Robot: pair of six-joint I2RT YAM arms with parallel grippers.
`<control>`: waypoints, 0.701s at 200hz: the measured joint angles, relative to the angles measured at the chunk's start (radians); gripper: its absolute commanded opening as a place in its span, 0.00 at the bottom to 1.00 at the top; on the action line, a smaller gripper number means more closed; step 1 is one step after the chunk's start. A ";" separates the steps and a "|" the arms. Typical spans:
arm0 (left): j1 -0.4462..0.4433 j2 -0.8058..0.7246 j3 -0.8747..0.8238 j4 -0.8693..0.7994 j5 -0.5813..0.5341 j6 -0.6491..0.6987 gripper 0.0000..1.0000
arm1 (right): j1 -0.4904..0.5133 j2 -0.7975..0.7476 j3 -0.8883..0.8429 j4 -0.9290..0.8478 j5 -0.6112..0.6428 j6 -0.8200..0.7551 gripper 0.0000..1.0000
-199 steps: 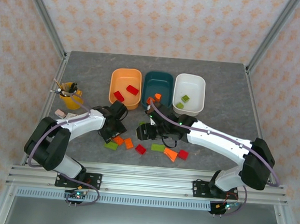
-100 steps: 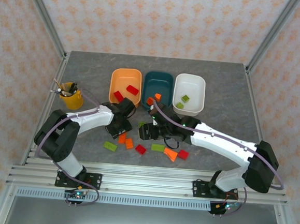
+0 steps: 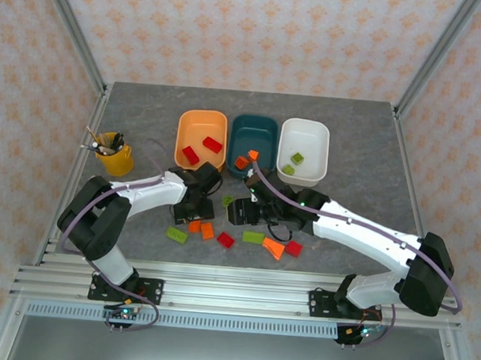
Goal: Sort the legos into containers by color
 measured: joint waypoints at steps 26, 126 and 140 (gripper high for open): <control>0.000 0.002 0.000 0.000 0.002 0.072 0.47 | -0.001 -0.001 0.000 0.000 0.000 0.004 0.64; -0.003 0.023 0.004 0.000 -0.023 0.137 0.28 | -0.068 -0.172 -0.109 0.061 -0.004 0.090 0.78; -0.001 0.021 0.007 -0.004 -0.048 0.139 0.27 | -0.090 -0.196 -0.123 0.064 -0.003 0.106 0.78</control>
